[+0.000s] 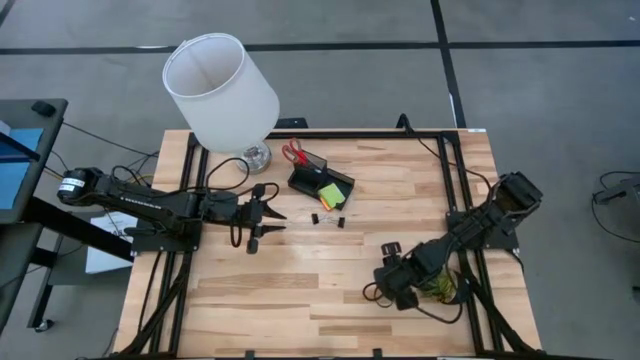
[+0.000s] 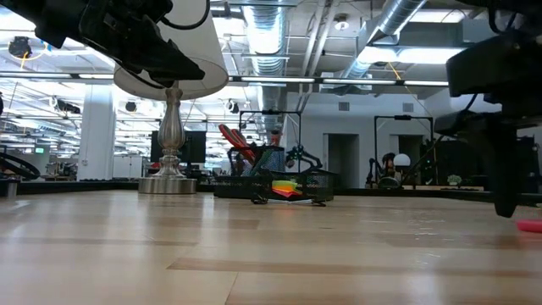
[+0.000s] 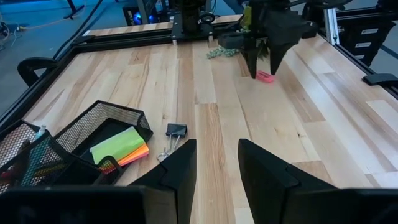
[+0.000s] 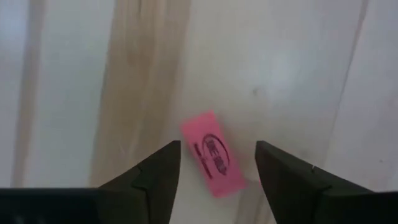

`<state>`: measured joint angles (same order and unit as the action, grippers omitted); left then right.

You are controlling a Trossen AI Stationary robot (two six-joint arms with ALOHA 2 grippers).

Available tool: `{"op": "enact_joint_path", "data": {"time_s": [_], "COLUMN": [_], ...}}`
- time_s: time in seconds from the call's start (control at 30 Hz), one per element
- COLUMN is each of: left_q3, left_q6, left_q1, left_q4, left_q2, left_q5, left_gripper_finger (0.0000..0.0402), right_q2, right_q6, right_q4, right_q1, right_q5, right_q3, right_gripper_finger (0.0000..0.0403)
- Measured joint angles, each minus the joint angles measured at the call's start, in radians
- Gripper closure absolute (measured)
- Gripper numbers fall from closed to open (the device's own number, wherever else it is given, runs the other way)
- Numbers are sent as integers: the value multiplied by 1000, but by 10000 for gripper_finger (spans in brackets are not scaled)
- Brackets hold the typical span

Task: Pick and place office supplies into organizer
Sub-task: Put the pink eraser into the black desk organizer

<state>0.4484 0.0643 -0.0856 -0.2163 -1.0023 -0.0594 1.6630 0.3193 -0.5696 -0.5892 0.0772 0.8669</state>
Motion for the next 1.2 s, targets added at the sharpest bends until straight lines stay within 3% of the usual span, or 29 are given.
{"op": "enact_joint_path", "data": {"time_s": [0.2, 0.6, 0.97, 1.2], "left_q3": [0, 0, 0, 0], "left_q6": [0, 0, -8, -8], "left_q1": [0, 0, 0, 0], "left_q4": [2, 50, 46, 39], "left_q2": [0, 0, 0, 0], "left_q5": [0, 0, 0, 0], "left_gripper_finger": [290, 290, 290, 290], "right_q2": [1, 47, 50, 53], "right_q6": [-85, -92, -132, -84], "right_q4": [-22, -6, 8, -18], "right_q1": [31, 42, 68, 118], "right_q5": [3, -22, -88, -70], "right_q3": [-1, -9, -11, 29], "right_gripper_finger": [195, 224, 343, 355]}}
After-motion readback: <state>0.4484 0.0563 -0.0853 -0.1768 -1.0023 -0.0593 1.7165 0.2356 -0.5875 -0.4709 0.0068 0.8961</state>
